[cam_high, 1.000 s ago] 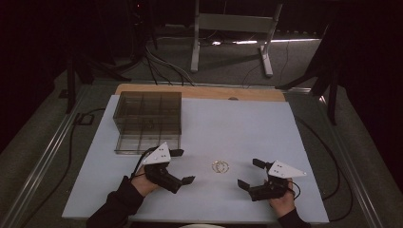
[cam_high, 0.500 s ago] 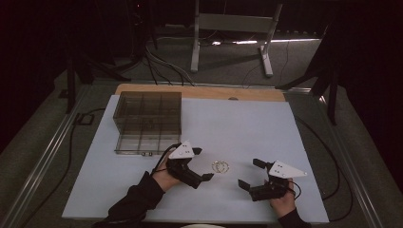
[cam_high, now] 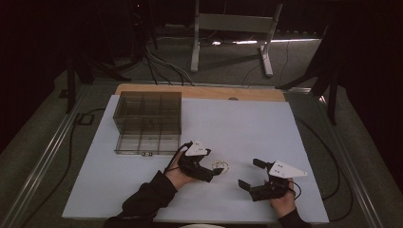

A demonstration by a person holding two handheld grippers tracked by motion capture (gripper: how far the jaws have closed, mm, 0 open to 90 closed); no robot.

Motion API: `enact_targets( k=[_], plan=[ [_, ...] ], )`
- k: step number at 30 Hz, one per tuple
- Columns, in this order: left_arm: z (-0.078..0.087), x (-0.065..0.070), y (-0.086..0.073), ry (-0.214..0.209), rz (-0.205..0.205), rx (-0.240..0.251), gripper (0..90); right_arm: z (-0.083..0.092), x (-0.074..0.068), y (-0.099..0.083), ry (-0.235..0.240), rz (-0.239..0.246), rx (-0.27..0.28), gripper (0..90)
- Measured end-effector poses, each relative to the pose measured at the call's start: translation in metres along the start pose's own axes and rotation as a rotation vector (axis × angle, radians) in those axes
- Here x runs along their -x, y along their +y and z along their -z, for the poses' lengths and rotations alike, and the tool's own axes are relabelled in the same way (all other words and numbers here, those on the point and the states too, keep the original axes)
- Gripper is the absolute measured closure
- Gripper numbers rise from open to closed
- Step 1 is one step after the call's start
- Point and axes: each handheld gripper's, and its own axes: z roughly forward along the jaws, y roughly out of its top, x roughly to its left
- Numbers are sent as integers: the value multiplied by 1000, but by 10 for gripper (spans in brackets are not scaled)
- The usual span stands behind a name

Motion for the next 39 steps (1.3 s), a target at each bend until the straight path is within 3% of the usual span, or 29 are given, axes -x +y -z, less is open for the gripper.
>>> enact_targets(
  k=[3,4,9,16,24,33,39],
  plan=[
    [-8,-1,0,6,27,-19,203,0,0,0,0,0,-1,0],
    [-12,0,0,25,38,-27,244,0,0,0,0,0,-1,0],
    [-18,0,-1,25,52,-44,391,0,0,0,-1,4,-3,0],
    [-31,0,-6,76,89,-109,576,0,0,0,1,4,-5,0],
    [-40,3,-10,109,90,-153,636,-1,-1,0,1,7,-10,0],
    [-45,4,-11,131,115,-163,790,-1,-1,0,1,7,-10,0],
    [-46,4,-11,121,111,-167,869,-1,-1,0,2,7,-10,0]
  ],
)
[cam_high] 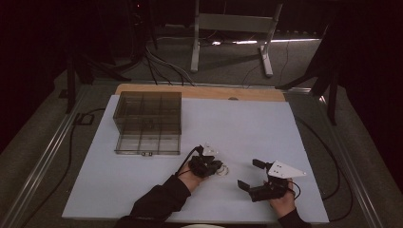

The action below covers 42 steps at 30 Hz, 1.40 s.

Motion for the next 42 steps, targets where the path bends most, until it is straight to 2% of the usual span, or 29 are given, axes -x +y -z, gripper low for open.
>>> enact_targets(
  k=[16,20,42],
  plan=[
    [19,0,10,16,-35,11,878,0,0,1,5,-3,5,0],
    [31,-3,11,34,-47,13,878,-1,0,1,5,-5,8,0],
    [78,-36,4,134,-6,14,878,-2,0,1,0,-3,4,0]
  ],
)
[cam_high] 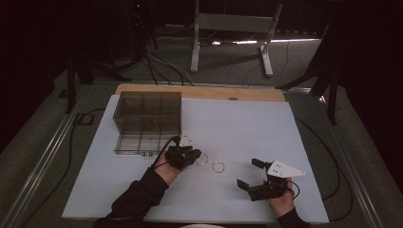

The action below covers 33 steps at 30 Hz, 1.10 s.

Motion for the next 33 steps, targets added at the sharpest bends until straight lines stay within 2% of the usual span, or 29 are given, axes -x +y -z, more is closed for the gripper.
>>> enact_targets(
  k=[10,20,33],
  plan=[
    [16,-20,-11,46,35,-4,878,0,0,0,0,3,-1,0],
    [35,-38,-17,91,51,-2,878,0,0,0,-1,7,-3,0],
    [55,-62,-30,142,101,2,878,-1,0,0,-1,1,-7,0]
  ],
)
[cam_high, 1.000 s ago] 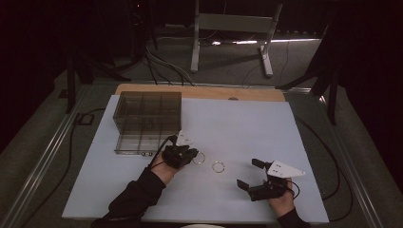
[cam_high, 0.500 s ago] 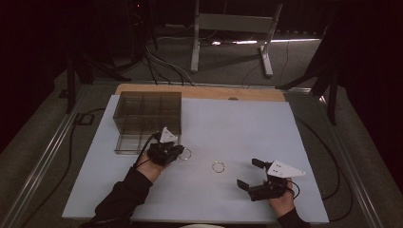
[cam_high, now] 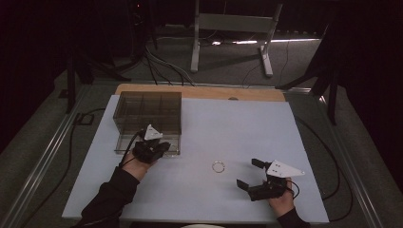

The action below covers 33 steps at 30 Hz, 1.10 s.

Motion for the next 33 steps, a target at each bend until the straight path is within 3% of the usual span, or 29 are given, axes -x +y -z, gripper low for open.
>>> enact_targets(
  k=[33],
  plan=[
    [50,-77,-28,167,158,40,878,-2,-1,0,0,-4,-5,0]
  ],
)
